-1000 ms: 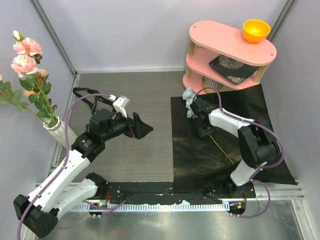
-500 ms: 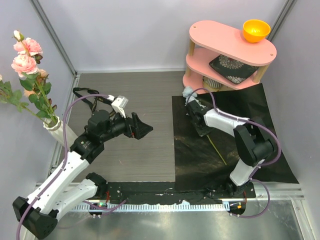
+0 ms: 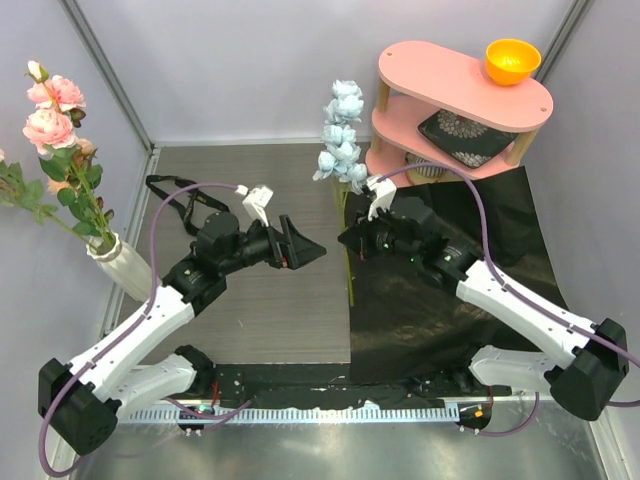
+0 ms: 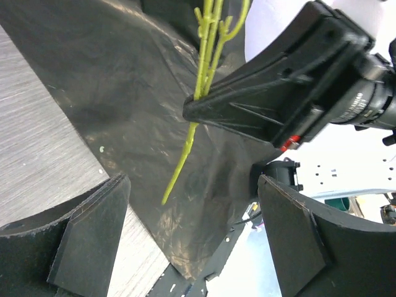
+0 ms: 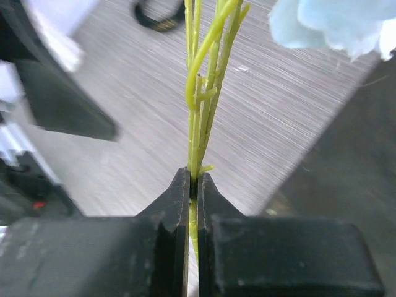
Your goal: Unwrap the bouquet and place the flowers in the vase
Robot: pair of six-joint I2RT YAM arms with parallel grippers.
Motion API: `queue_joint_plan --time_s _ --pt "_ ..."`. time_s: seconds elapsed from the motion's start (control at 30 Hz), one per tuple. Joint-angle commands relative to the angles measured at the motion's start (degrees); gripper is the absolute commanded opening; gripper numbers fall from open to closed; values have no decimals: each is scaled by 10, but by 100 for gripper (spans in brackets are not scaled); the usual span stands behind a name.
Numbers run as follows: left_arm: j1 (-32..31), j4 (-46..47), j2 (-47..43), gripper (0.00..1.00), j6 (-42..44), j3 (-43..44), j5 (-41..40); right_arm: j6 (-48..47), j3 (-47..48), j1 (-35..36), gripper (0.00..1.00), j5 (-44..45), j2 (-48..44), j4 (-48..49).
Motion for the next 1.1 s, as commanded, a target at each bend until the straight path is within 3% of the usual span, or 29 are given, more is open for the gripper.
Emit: queue_joint_plan --time_s 0.0,0.17,0.33,0.4,0.43,0.5,0.53,0.57,0.6,0.63,0.7,0.73,0.8,0.83,0.9,0.97,1.07 --pt "-23 52 10 88 -23 24 -34 88 -34 13 1 -154 -10 174" --pt "-23 81 14 80 -35 38 -34 76 -42 42 1 -192 -16 187" --pt "-23 43 10 67 -18 66 -58 72 -56 57 1 -215 -39 207" --pt "-23 34 4 57 -12 76 -63 68 -59 63 1 -222 -42 207" --pt "-23 32 1 41 -9 79 -63 67 -58 65 1 -230 -43 206" --pt "-23 -9 -5 24 27 103 -75 59 -57 68 1 -232 -43 200" --pt "-23 -33 -8 7 50 116 -86 57 -55 70 10 -226 -43 195" --pt "-23 -61 -15 1 73 149 -104 56 -48 70 21 -194 -45 187" --pt "-23 -129 -20 0 97 168 -158 56 -42 70 32 -169 -47 160" --pt "-23 -164 -26 0 152 188 -190 54 -38 70 50 -144 -50 147" --pt "-23 -252 -46 0 206 248 -271 47 -31 71 60 -59 -64 105" --pt "-22 -276 -51 0 252 269 -356 46 -32 70 67 -28 -70 98" --pt "-23 -332 -60 0 300 331 -441 33 -41 70 69 14 -92 89" --pt "-23 -342 -62 0 322 349 -530 27 -45 71 70 18 -97 89" --pt "-23 -342 -63 0 400 383 -620 15 -53 70 70 24 -109 87" --pt "-22 -289 -56 0 496 391 -755 8 -55 70 70 23 -111 85" --pt "6 -189 -44 0 588 393 -826 6 -57 69 70 19 -109 85"
